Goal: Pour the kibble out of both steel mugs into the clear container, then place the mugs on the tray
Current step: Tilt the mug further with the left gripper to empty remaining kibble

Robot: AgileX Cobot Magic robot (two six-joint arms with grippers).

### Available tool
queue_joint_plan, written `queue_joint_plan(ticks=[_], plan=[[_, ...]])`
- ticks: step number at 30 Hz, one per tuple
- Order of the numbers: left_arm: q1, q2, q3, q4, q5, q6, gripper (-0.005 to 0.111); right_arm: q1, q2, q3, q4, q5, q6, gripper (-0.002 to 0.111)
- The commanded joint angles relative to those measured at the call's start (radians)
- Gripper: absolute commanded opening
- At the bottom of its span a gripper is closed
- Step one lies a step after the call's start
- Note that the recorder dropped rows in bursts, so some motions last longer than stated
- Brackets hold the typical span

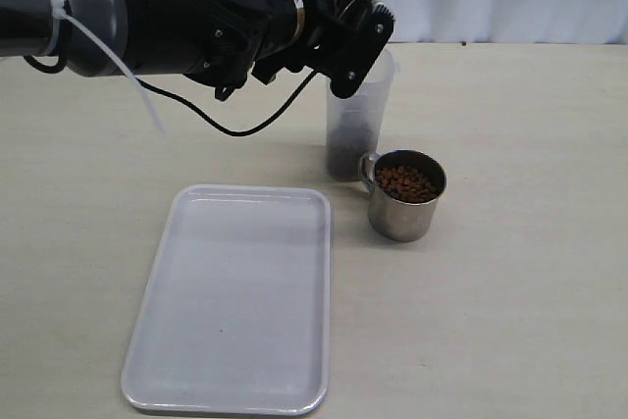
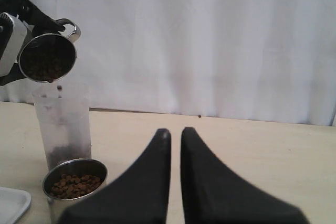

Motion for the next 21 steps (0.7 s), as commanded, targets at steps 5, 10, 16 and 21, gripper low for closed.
queue_joint_plan(ticks=[5,10,16,21], plan=[[-0.005,-0.009,-0.012,0.004,-0.008,0.025,0.0,-0.004,-0.003,0.004,0.004,-0.006,0.008,0.005],[-0.005,-0.009,-0.012,0.004,-0.015,0.027,0.0,-0.004,-0.003,0.004,0.004,-0.006,0.008,0.005],[-0.005,-0.009,-0.012,0.004,-0.017,0.03,0.0,-0.004,-0.003,0.004,0.004,-0.006,0.008,0.005],[-0.005,-0.009,-0.012,0.004,-0.036,0.05,0.0,-0.004,-0.003,0.004,0.004,-0.006,0.008,0.005]])
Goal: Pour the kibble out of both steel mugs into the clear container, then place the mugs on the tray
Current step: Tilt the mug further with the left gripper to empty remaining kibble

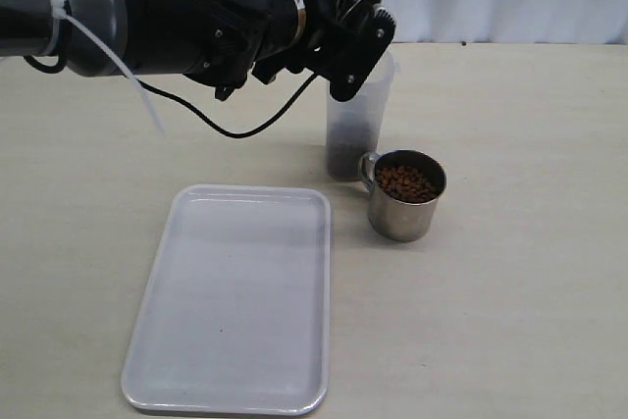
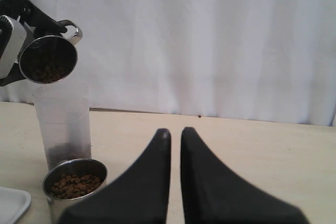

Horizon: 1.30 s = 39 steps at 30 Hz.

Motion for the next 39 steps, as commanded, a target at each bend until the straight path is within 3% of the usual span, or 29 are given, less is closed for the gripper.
queue_joint_plan(ticks=[1,39], plan=[[-0.005,-0.009,-0.012,0.004,-0.017,0.017,0.0,-0.004,-0.003,0.004,0.004,-0.006,0.008,0.005],[-0.005,-0.009,-0.012,0.004,-0.036,0.197,0.0,-0.004,-0.003,0.004,0.004,-0.006,0.008,0.005]])
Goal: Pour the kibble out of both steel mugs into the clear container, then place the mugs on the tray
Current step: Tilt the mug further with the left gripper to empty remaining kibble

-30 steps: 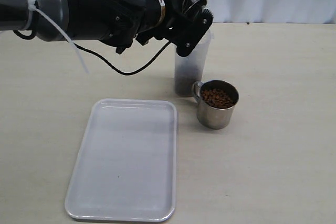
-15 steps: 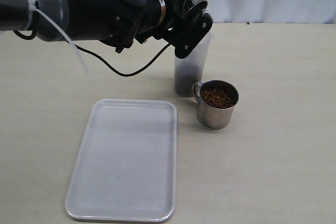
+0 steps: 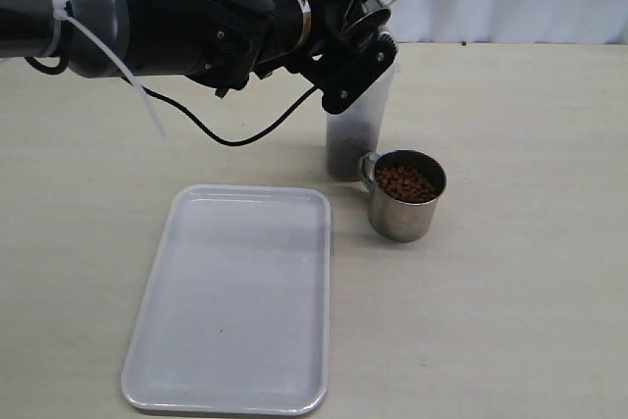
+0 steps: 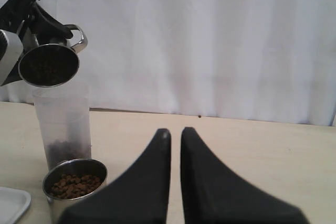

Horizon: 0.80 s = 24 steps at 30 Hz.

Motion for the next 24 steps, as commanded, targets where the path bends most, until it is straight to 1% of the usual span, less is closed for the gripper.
queue_joint_plan(ticks=[1,7,15,18,22,24], plan=[[-0.001,-0.009,-0.012,0.0,0.0,0.022,0.0,-0.004,-0.003,0.004,0.004,-0.006,0.008,0.005],[-0.001,-0.009,-0.012,0.0,-0.002,0.046,0.0,-0.004,-0.003,0.004,0.004,-0.006,0.008,0.005],[-0.002,-0.009,-0.015,0.0,-0.002,0.039,0.0,-0.004,-0.003,0.004,0.004,-0.006,0.008,0.005],[-0.002,-0.009,-0.038,0.0,-0.011,0.007,0.0,-0.004,-0.003,0.004,0.004,-0.006,0.008,0.005],[-0.002,-0.009,-0.059,0.0,-0.046,0.001,0.0,-0.004,-0.003,0.004,0.004,-0.006,0.008,0.005],[-0.008,-0.009,-0.061,0.0,-0.04,0.001,0.0,-0.004,-0.003,0.004,0.004,-0.006,0.008,0.005]])
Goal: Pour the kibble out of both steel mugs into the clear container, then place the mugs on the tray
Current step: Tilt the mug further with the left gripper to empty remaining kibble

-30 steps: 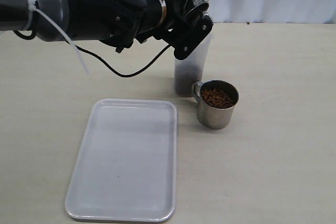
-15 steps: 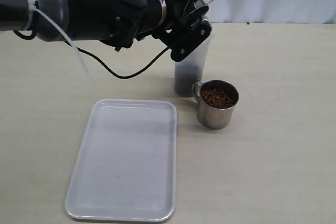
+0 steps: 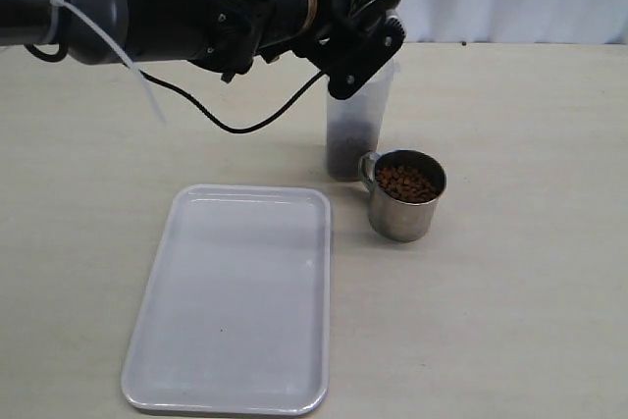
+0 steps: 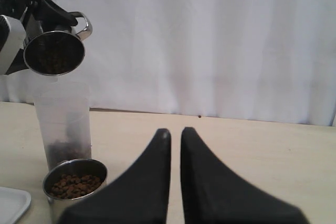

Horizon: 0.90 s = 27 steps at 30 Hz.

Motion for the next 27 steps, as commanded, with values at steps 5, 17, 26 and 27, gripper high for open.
queue_joint_plan(ticks=[5,17,26,27], plan=[[-0.013,-0.009,-0.014,0.0,-0.001,0.038,0.0,-0.004,-0.003,0.004,0.004,-0.006,0.008,0.005],[-0.044,-0.009,-0.014,0.0,0.033,0.208,0.0,-0.004,-0.003,0.004,0.004,-0.006,0.008,0.005],[-0.049,-0.009,-0.016,0.0,0.041,0.364,0.0,-0.004,-0.003,0.004,0.004,-0.006,0.008,0.005],[-0.049,-0.009,-0.016,0.0,0.041,0.369,0.0,-0.004,-0.003,0.004,0.004,-0.006,0.008,0.005]])
